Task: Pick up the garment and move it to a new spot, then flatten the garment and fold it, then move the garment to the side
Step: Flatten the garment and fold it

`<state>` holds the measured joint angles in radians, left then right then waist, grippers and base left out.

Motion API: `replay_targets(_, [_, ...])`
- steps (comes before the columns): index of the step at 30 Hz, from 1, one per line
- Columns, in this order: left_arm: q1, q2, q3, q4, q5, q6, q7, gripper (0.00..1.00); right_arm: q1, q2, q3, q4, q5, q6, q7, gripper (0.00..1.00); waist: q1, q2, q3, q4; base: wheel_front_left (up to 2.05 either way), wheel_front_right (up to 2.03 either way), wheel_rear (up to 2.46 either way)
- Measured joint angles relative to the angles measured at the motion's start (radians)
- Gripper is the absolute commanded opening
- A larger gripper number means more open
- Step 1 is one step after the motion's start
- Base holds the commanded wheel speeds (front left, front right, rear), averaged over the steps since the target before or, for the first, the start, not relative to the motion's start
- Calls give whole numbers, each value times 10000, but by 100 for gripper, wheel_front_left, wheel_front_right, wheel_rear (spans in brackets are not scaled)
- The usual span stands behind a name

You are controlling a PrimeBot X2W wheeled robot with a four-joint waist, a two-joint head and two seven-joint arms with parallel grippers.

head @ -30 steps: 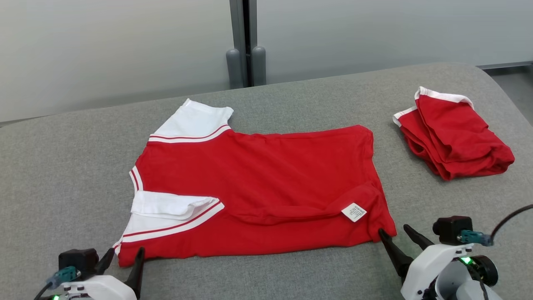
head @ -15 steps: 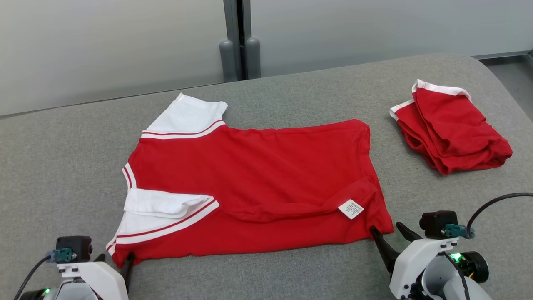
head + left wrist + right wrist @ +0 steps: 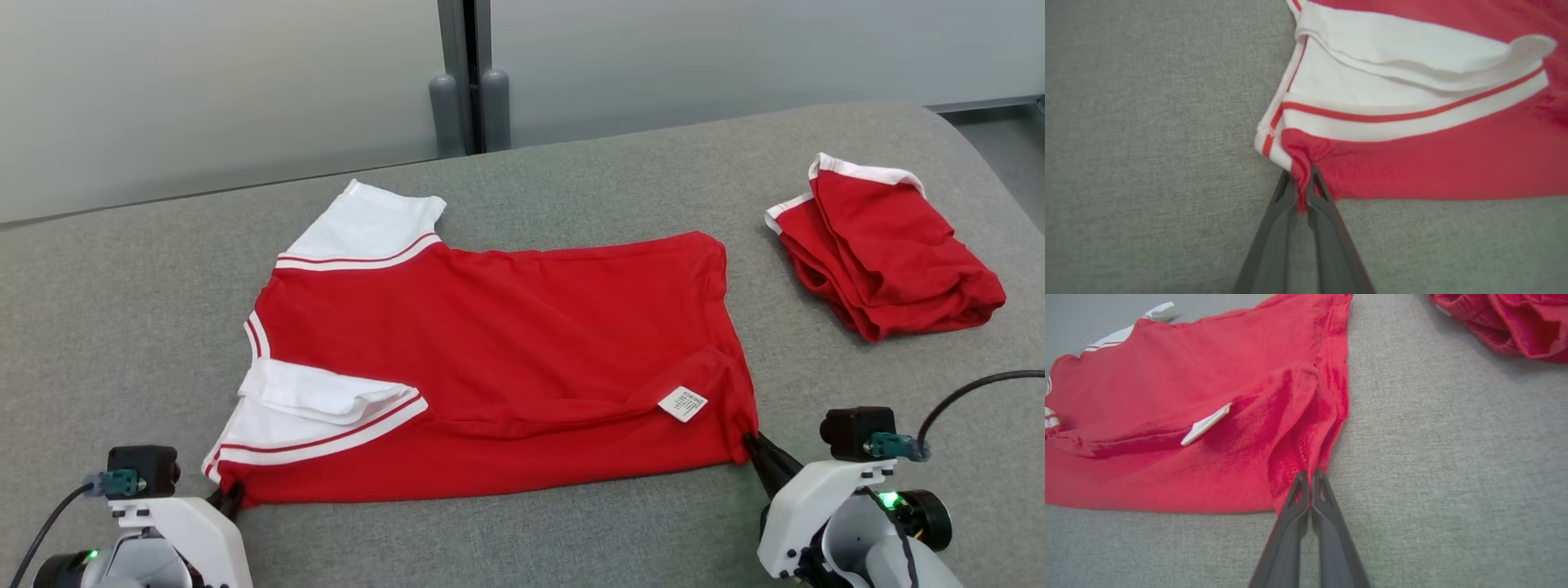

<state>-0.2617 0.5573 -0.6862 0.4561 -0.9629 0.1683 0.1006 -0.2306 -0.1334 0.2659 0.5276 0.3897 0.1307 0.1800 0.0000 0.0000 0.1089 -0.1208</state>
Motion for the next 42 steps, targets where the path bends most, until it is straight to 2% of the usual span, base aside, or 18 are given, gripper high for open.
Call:
replay_targets(4, [477,261,33,-579,-161,111,73,0,179,-247,4,-322,213,2,134,0,0,0,-230,56,0,0,0])
replay_targets(7, [999,591,42,-1285,-247,391,240,0,625,-604,71,-761,493,2,558,0,0,0,-405,127,0,0,0])
replay_targets(12, [2105,1198,61,-2941,-481,1062,625,0,1415,-1195,-222,-1751,976,13,1381,0,0,0,-563,303,0,0,0])
replay_targets(13, [2520,1438,50,-3638,-548,1354,811,0,1760,-1388,-366,-2215,1162,13,1822,0,0,0,-580,377,0,0,0])
replay_targets(14, [2520,1438,50,-3638,-548,1354,811,0,1760,-1388,-366,-2215,1162,13,1822,0,0,0,-580,377,0,0,0])
replay_targets(15, [2875,1639,31,-4328,-633,1662,961,0,2140,-1490,-474,-2713,1390,13,2387,0,0,0,-588,449,0,0,0])
replay_targets(16, [2875,1639,31,-4328,-633,1662,961,0,2140,-1490,-474,-2713,1390,13,2387,0,0,0,-588,449,0,0,0])
replay_targets(21, [3739,2142,-123,-5883,-759,2439,1438,0,3177,-1799,-972,-4061,1659,12,3582,0,-1,0,-576,602,0,0,0])
replay_targets(25, [4062,2439,-165,-6631,-773,2794,1649,0,3673,-1747,-1580,-4807,1546,12,4180,0,0,0,-523,682,0,0,0])
replay_targets(26, [4066,2481,-150,-6736,-775,2823,1697,7,3775,-1705,-1664,-4880,1517,12,4393,0,0,0,-510,705,0,0,0])
replay_targets(27, [4066,2512,-155,-6771,-773,2867,1739,47,3875,-1641,-1739,-4963,1432,12,4548,28,0,0,-497,725,0,0,0])
replay_targets(28, [4065,2535,-173,-6788,-771,2874,1806,100,3943,-1549,-1822,-5051,1384,12,4675,64,0,0,-485,740,0,0,0])
replay_targets(29, [4061,2535,-186,-6792,-773,2874,1835,100,3966,-1442,-1898,-5106,1338,12,4838,100,0,0,-479,750,0,0,0])
replay_targets(36, [3515,2930,-171,-6961,-464,2801,2140,100,4111,-1101,-2516,-5852,1227,12,5317,100,0,0,-443,753,0,0,0])
replay_targets(42, [1658,3616,263,-7338,570,2525,2282,100,3225,-915,-3127,-6661,1699,6,4508,100,0,0,-155,677,0,0,0])
